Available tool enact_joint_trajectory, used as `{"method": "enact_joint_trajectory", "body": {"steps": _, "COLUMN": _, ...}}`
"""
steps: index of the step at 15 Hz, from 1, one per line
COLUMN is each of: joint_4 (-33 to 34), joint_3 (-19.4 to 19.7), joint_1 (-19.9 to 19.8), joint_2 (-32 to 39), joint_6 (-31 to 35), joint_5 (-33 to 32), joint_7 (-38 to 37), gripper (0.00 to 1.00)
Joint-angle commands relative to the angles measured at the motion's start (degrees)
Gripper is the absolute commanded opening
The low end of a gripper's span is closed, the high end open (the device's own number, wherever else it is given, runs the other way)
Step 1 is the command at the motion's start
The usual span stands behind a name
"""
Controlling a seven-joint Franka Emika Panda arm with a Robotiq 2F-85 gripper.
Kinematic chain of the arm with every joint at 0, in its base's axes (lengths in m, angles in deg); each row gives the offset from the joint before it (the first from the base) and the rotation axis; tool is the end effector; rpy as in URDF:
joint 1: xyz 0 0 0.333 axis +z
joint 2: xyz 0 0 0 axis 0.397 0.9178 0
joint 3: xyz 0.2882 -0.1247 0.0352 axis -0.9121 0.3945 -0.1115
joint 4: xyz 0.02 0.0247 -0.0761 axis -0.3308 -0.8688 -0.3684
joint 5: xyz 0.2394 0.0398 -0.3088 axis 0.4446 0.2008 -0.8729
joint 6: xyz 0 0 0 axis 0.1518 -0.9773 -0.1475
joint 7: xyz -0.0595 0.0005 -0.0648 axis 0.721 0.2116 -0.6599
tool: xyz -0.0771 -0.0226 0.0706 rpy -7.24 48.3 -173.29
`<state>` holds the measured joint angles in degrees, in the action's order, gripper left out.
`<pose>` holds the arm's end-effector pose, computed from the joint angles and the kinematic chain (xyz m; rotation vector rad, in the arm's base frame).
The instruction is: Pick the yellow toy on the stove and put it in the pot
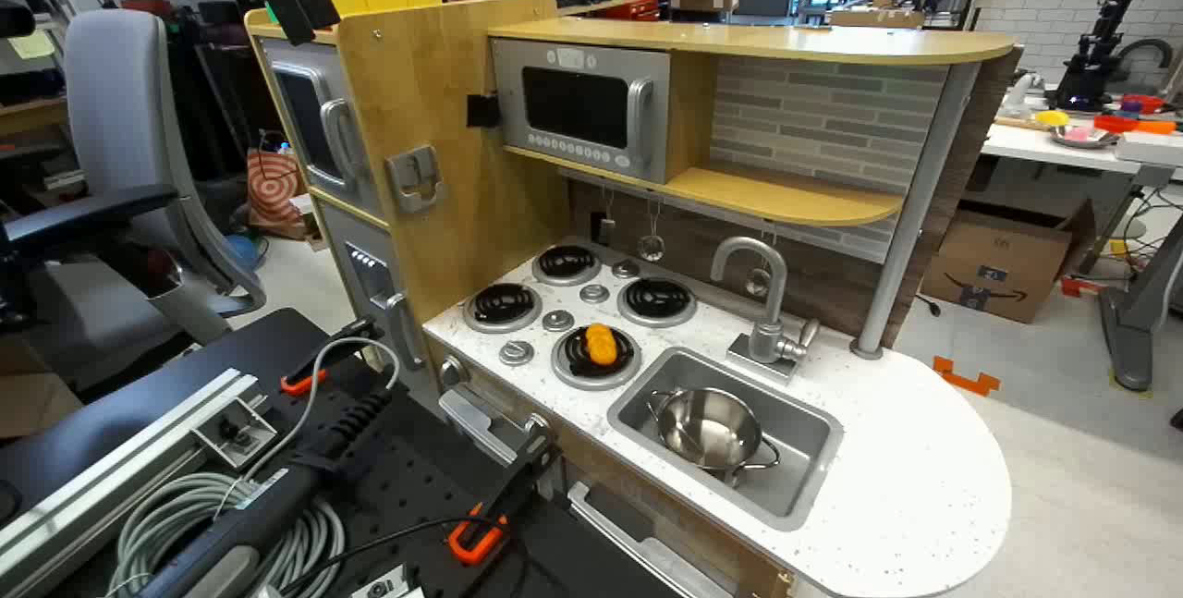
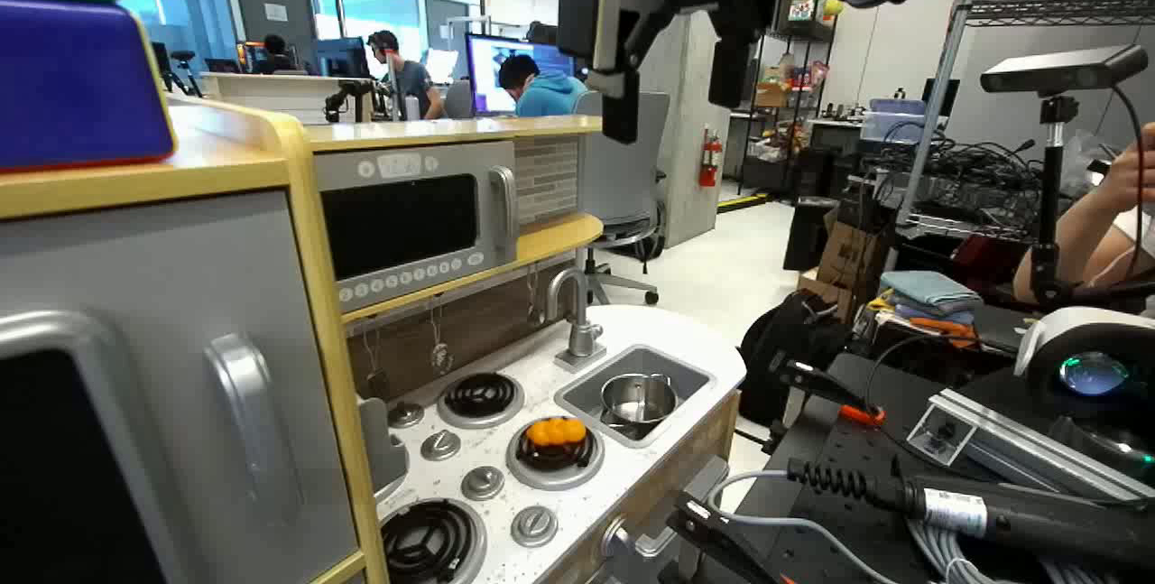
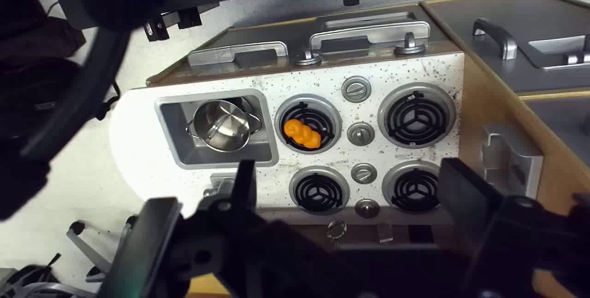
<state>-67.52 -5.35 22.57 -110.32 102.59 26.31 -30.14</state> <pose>0.3708 0.1810 0.4295 2.8963 -0.2118 0.2531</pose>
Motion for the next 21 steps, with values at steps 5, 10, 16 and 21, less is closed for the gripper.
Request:
{"method": "enact_joint_trajectory", "body": {"steps": 5, "joint_4": 0.1, "joint_3": 2.4, "joint_1": 2.6, "joint_2": 0.6, "joint_6": -0.2, "joint_5": -1.5, "joint_7": -1.1, "gripper": 1.0}}
{"method": "enact_joint_trajectory", "body": {"steps": 10, "joint_4": 1.9, "joint_3": 4.7, "joint_1": 3.0, "joint_2": 5.0, "joint_6": 2.5, "joint_5": 2.1, "joint_7": 0.2, "gripper": 1.0}}
{"method": "enact_joint_trajectory", "body": {"steps": 16, "joint_4": 10.0, "joint_3": 6.1, "joint_1": -4.1, "joint_2": 24.8, "joint_6": 13.4, "joint_5": 3.0, "joint_7": -9.8, "gripper": 1.0}}
{"method": "enact_joint_trajectory", "body": {"steps": 21, "joint_4": 19.8, "joint_3": 15.3, "joint_1": 3.9, "joint_2": 42.6, "joint_6": 28.3, "joint_5": -2.5, "joint_7": -26.9, "gripper": 1.0}}
